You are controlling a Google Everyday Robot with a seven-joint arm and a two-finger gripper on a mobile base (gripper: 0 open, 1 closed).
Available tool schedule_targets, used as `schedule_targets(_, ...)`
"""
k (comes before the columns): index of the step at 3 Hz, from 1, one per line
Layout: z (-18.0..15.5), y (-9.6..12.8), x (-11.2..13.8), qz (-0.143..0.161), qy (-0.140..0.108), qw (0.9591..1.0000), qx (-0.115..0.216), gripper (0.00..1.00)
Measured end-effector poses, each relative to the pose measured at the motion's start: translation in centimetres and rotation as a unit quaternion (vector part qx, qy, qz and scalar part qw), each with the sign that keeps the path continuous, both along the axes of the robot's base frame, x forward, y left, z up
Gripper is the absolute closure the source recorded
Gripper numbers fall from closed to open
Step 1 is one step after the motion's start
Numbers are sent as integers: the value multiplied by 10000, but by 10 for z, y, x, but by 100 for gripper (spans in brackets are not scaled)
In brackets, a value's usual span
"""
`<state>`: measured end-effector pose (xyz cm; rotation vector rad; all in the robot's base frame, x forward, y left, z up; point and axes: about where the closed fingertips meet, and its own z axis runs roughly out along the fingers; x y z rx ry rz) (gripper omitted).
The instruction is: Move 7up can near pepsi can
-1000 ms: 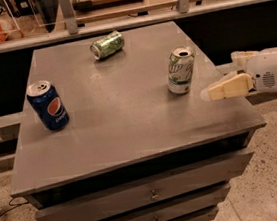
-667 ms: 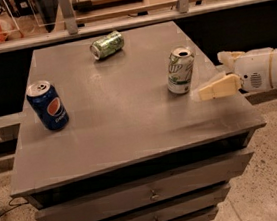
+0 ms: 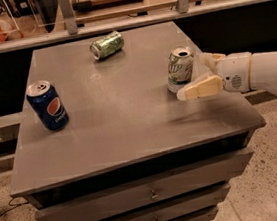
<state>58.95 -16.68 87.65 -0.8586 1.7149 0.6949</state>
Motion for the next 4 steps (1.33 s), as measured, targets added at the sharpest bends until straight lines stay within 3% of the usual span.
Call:
schedule_targets(2, -4, 35, 26, 293, -317, 9976, 549, 41)
schedule_targets(3, 1, 48, 30, 493, -478, 9951, 715, 65)
schedule_targets(4, 16, 66, 23, 659, -524, 9942, 676, 87)
